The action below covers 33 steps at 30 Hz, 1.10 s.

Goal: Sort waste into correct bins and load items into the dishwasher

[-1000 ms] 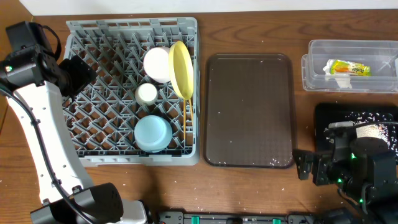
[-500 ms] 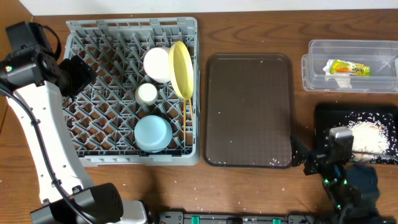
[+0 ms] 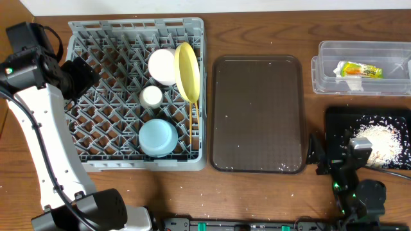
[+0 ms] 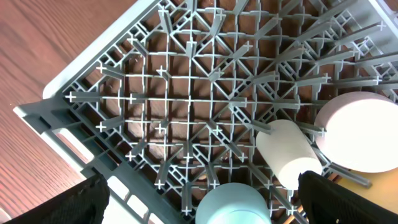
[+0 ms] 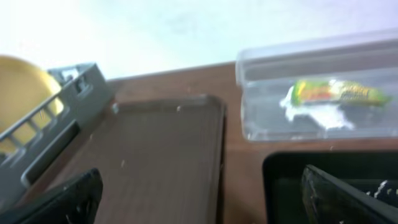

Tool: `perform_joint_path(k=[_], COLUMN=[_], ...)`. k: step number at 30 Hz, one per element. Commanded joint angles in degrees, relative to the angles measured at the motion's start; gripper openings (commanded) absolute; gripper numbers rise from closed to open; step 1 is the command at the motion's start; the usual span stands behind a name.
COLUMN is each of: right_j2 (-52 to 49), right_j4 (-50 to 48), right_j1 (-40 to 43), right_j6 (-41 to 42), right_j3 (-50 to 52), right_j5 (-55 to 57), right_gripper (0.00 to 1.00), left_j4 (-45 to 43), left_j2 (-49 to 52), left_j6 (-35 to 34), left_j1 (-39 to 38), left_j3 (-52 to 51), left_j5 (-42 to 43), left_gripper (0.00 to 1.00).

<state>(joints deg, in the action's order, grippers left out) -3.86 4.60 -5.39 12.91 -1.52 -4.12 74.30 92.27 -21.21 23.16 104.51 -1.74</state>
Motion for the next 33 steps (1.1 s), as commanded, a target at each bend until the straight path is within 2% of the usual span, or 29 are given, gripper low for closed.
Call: perform_joint_path(k=[1,8,13,22,33], right_j2=[1.2,3.6,3.6,3.6,3.6], right_j4=[-1.7,-3.0,-1.0,-0.5,-0.5], right_j1=[1.4,2.1,4.0,8.3,8.3], right_j6=[-2.5,-14.2,-19.0,-18.9,-17.7], right_j3=[1.2,1.2,1.2,1.2,1.2], right_j5=[0.2,0.2,0.3,0.9,0.6], right_gripper=[0.99,0.99,0.99,0.99,0.99], left_j4=[0.0,0.0,0.0,0.0,0.0], left_j2=[0.2,0.2,0.2,0.2,0.2], left_j6=[-0.5,-0.5,-0.5,-0.5,-0.5], left_j1=[0.2,0.2,0.2,0.2,0.2], left_j3=[0.5,0.5,0.5,0.5,0.5], left_j5=[-0.5,-0.5,-0.5,-0.5,-0.5], left_gripper=[0.98,0.98,0.98,0.98,0.98])
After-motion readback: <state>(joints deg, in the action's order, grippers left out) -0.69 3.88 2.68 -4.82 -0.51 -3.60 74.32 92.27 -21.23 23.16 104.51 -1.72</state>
